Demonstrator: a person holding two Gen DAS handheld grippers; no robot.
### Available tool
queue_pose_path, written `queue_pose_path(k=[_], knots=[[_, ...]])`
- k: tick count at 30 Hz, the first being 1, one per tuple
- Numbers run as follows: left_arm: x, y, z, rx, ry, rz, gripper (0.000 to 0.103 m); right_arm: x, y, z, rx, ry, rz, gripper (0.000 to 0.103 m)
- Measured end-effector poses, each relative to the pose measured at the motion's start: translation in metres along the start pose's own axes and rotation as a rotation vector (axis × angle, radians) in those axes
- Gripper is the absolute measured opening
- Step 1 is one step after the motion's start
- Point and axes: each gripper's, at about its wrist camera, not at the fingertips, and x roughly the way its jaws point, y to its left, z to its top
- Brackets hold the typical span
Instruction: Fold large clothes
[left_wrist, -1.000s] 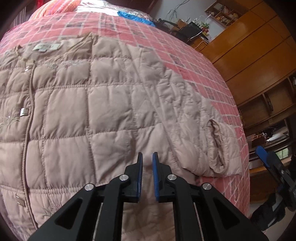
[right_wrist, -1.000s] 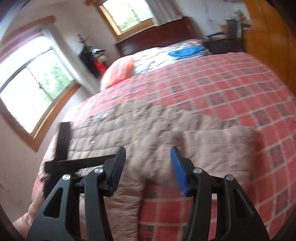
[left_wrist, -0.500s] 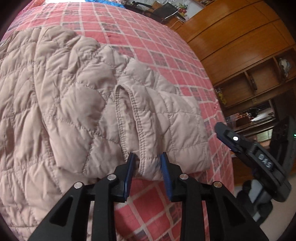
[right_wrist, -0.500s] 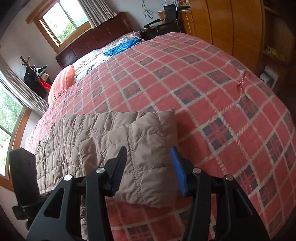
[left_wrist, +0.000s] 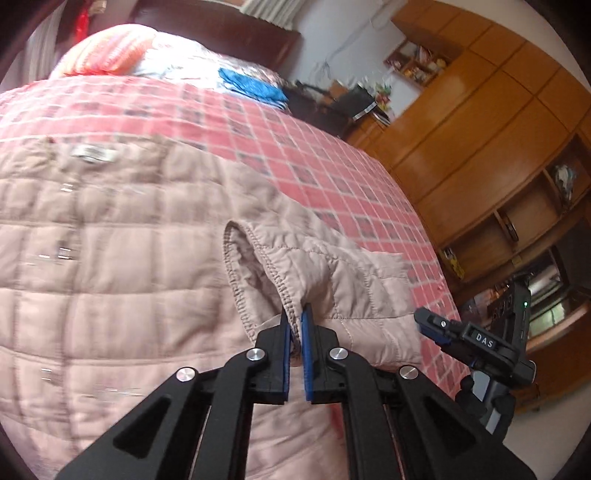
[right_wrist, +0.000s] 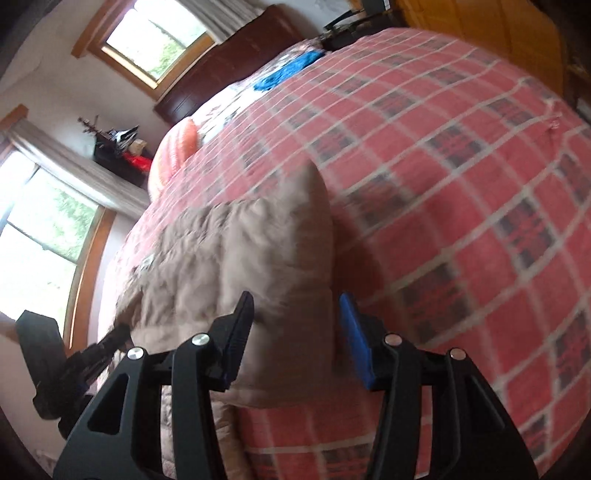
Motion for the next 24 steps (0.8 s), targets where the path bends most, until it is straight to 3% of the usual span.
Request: queue_pose_path(k=[3,6,10,17,19,21,24], knots=[[-0.028,0.034,0.004,-0.019,-0.05,0.052,0.005,0.025,0.023,-0.008,-0.045,0.068,0.046,0.051],[-0.054,0.067,0.005,-0.056,-0.086,0.081,0.004,0.042,0.044,-0.016,-0.096,0.093,0.026,0.051],[-0.087,0.109,0.007,-0.08,-0.137,0.138,0.004,0.048,0.061,-0.022,-0.116,0.121,0.122,0.051],[-0.119,0.163,0.01,-0.108,-0.186,0.226,0.004,0.056,0.074,-0.024,-0.16,0.118,0.082,0.057],[-0.118,0.172,0.011,-0.115,-0.178,0.24,0.004,0.068,0.078,-0.029,-0.181,0.142,0.065,0.052],[-0.114,0.184,0.01,-0.127,-0.163,0.25,0.004,0.078,0.078,-0.035,-0.19,0.172,0.057,0.039],[-0.102,0.2,-0.001,-0.145,-0.123,0.267,0.004,0.087,0.076,-0.042,-0.197,0.198,0.043,0.031]])
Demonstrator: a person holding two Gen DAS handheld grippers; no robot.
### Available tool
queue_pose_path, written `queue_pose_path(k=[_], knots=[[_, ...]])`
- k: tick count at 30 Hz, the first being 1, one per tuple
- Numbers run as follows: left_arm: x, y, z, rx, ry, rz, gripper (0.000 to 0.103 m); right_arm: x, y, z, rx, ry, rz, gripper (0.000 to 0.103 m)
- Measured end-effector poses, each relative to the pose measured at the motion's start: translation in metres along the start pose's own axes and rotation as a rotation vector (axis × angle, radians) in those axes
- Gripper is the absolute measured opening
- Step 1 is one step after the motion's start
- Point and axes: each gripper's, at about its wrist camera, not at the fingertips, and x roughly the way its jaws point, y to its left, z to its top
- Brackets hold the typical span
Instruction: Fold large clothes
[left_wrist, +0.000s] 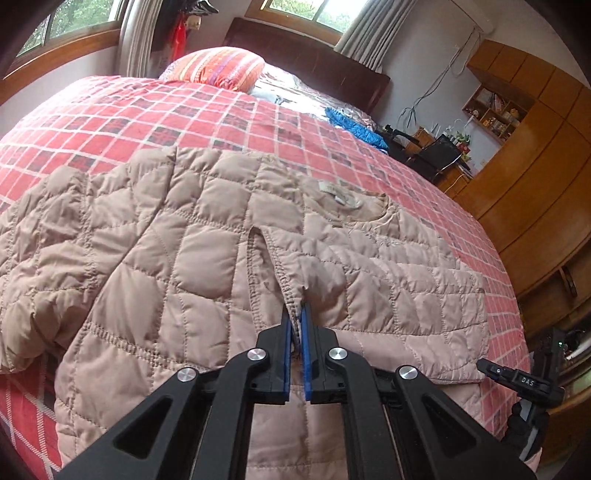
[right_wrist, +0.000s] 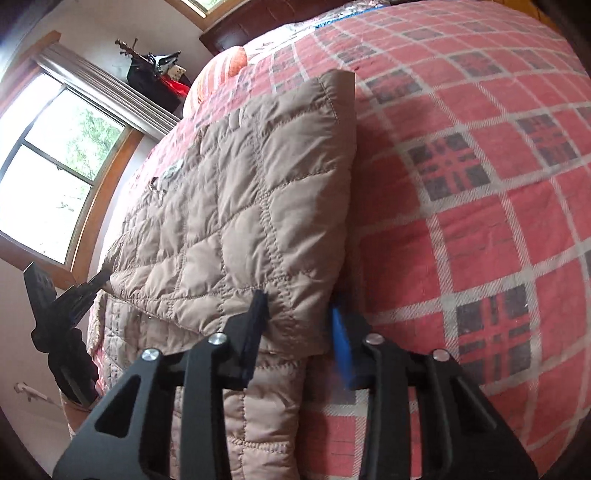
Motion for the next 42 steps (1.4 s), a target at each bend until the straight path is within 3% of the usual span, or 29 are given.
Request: queue_pose_path(k=[5,9,12,16,18,22,26,28,30,33,38,42], knots=[[0.03,0.014,-0.014,0.0,0.06,0.041,0.005,0.004,0.006,-0.002,-0.024,0.001,-0.055,0.03],[0.032,0.009,-0.018,0.045,0.048,0.068,0.006,0.005,0.008,-0.004,-0.047,-0.013,-0.084,0.031],[0.029,0.011,-0.017,0.024,0.049,0.052,0.005,0.007,0.02,-0.004,-0.074,-0.025,-0.115,0.028],[0.009,0.01,-0.012,0.027,-0.029,0.058,0.004,0.002,0.03,-0.004,-0.113,-0.054,-0.118,0.026],[0.001,0.008,-0.008,0.061,-0.062,0.073,0.004,0.007,0.029,-0.003,-0.116,-0.035,-0.13,0.03],[0.031,0.013,-0.007,0.092,0.061,0.127,0.005,0.018,0.033,-0.005,-0.113,-0.009,-0.178,0.034],[0.026,0.008,-0.006,0.12,0.061,0.143,0.009,0.012,0.033,-0.002,-0.096,0.008,-0.196,0.035],[0.014,0.009,-0.003,0.108,0.047,0.138,0.011,0.0,0.039,0.002,-0.082,0.006,-0.213,0.037],[-0.012,0.011,0.0,0.074,-0.012,0.126,0.012,-0.022,0.054,0.003,-0.1,-0.051,-0.241,0.038],[-0.043,-0.001,0.0,0.068,-0.103,0.111,0.013,-0.039,0.082,0.008,-0.113,-0.075,-0.175,0.038],[-0.032,-0.045,-0.009,0.128,-0.044,0.069,0.013,0.0,0.141,0.011,-0.152,-0.007,-0.189,0.036],[0.001,-0.049,-0.02,0.127,0.032,0.112,0.013,0.051,0.159,0.01,-0.148,0.066,-0.217,0.027]])
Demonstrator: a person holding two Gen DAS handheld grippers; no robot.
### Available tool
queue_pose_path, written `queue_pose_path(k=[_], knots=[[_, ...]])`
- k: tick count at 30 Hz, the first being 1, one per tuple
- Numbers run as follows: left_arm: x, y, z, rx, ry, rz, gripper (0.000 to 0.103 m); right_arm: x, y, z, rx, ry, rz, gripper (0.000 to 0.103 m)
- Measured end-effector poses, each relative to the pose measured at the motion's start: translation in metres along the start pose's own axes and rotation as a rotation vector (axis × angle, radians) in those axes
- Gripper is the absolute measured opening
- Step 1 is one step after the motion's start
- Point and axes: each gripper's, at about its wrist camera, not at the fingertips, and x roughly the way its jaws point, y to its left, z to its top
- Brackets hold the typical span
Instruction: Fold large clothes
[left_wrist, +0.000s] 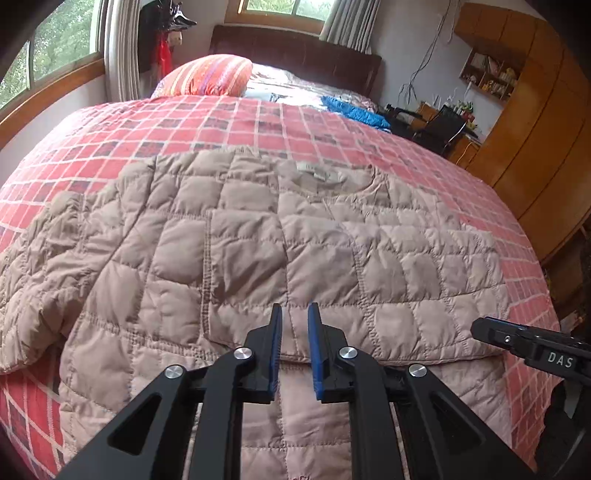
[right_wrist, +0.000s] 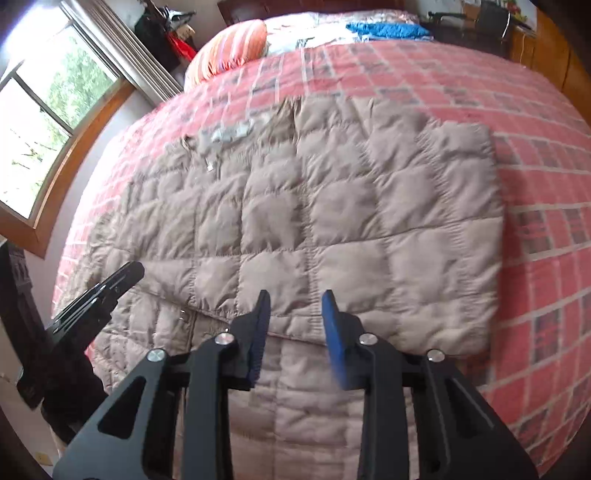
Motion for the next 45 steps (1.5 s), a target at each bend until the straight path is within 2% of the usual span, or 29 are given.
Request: queue_pose_path(k=[3,7,14,19,20,21,24,25,26,30,38,42,45], knots=[[0.021,0.008,-0.007,-0.012,0.05,0.023,0.013,0.026,0.006,-0.004,0.001,0.021,-0.05,0.025],[0.038,0.017,-0.013,-0.007,0.062,-0.012,0.013,0.04,0.009,-0.008,0.004,0.003,-0.076,0.023],[0.039,0.009,-0.02,0.051,0.014,0.027,0.013,0.044,0.011,-0.012,-0.032,-0.038,-0.093,0.023],[0.035,0.012,-0.015,0.031,0.029,0.013,0.013,0.03,0.005,-0.017,-0.042,-0.054,-0.069,0.023],[0.03,0.014,-0.014,0.018,0.035,0.007,0.013,0.023,0.007,-0.018,-0.046,-0.059,-0.056,0.028],[0.023,0.018,-0.013,0.001,0.033,-0.005,0.015,0.015,0.01,-0.018,-0.052,-0.072,-0.035,0.028],[-0.008,0.034,-0.012,-0.036,-0.009,-0.017,0.029,-0.009,0.023,-0.022,-0.088,-0.103,0.026,0.029],[-0.019,0.04,-0.013,-0.04,-0.03,-0.003,0.038,-0.012,0.027,-0.024,-0.092,-0.1,0.041,0.03],[-0.032,0.05,-0.015,-0.046,-0.054,0.014,0.043,-0.013,0.029,-0.025,-0.093,-0.092,0.052,0.031],[-0.076,0.112,-0.027,-0.113,-0.088,0.056,0.049,-0.005,0.04,-0.031,-0.107,-0.048,0.039,0.031],[-0.145,0.286,-0.087,-0.399,-0.094,0.301,0.052,0.012,0.086,-0.03,-0.159,0.023,0.054,0.031],[-0.166,0.357,-0.117,-0.587,-0.109,0.339,0.052,0.024,0.127,-0.021,-0.193,0.05,0.076,0.031],[-0.172,0.39,-0.129,-0.673,-0.126,0.356,0.052,0.036,0.16,-0.013,-0.219,0.071,0.102,0.031]])
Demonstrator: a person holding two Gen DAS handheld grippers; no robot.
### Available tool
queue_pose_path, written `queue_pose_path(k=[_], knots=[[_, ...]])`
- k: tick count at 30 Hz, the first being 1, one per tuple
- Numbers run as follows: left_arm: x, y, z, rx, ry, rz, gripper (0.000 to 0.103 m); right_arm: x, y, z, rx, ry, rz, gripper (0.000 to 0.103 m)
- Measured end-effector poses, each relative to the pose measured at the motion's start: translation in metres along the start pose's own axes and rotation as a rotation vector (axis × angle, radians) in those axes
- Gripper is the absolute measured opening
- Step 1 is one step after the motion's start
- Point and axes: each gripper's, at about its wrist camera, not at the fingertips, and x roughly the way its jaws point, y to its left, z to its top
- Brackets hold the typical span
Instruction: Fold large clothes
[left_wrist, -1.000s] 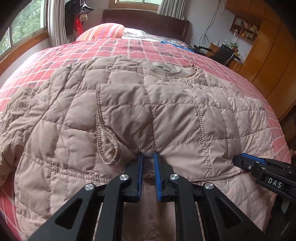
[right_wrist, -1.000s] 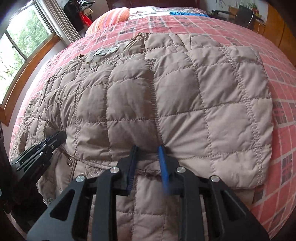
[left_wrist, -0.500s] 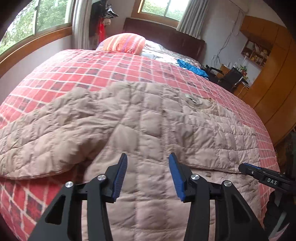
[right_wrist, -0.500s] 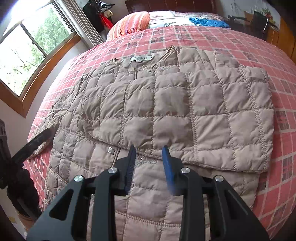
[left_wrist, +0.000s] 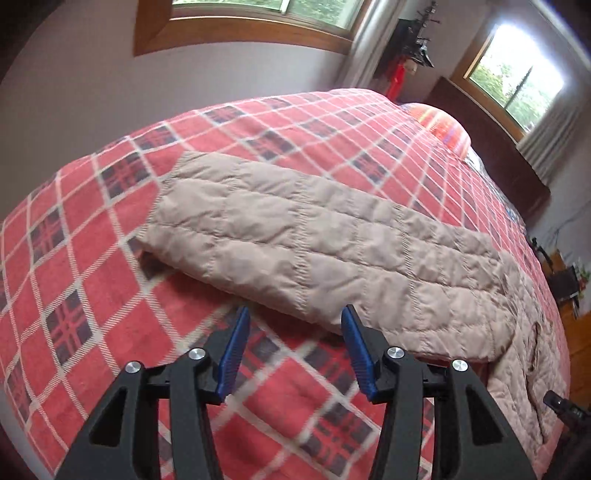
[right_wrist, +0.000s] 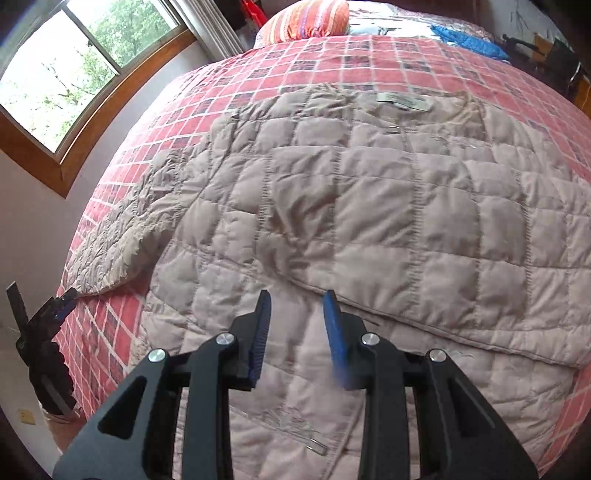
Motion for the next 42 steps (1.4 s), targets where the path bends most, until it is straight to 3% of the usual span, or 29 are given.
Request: queue_pose_path(k=[7,10,14,17,24,25,29,30,36,42], knots=[[0.026,0.026,0.015,-0.125,0.016,0.017,0.053,0.046,0.047,0.018,-0.045,0.05,-0.019,0.028],[0.03,0.025,0.017,-0.13,-0.002,0.021,0.06,0.065,0.051,0.017,-0.056,0.075,-0.048,0.028],[0.019,0.034,0.014,-0.186,-0.003,0.003,0.06,0.073,0.048,0.015,-0.068,0.061,-0.054,0.028],[0.007,0.052,0.011,-0.232,-0.037,0.032,0.061,0.073,0.046,0.015,-0.078,0.052,-0.044,0.028],[0.025,0.081,0.029,-0.316,-0.045,-0.058,0.059,0.075,0.053,0.011,-0.095,0.019,-0.054,0.028],[0.027,0.081,0.033,-0.32,-0.053,-0.057,0.055,0.075,0.052,0.011,-0.093,0.018,-0.047,0.028],[0.036,0.086,0.04,-0.353,-0.075,-0.062,0.014,0.073,0.048,0.009,-0.088,0.017,-0.03,0.028],[0.037,0.087,0.04,-0.359,-0.085,-0.076,0.009,0.073,0.048,0.008,-0.093,0.014,-0.032,0.028],[0.016,0.054,0.04,-0.253,-0.189,-0.021,0.004,0.072,0.049,0.006,-0.105,0.008,-0.036,0.028],[-0.018,-0.011,0.035,-0.074,-0.254,-0.097,0.004,0.07,0.044,0.007,-0.096,0.009,-0.023,0.027]])
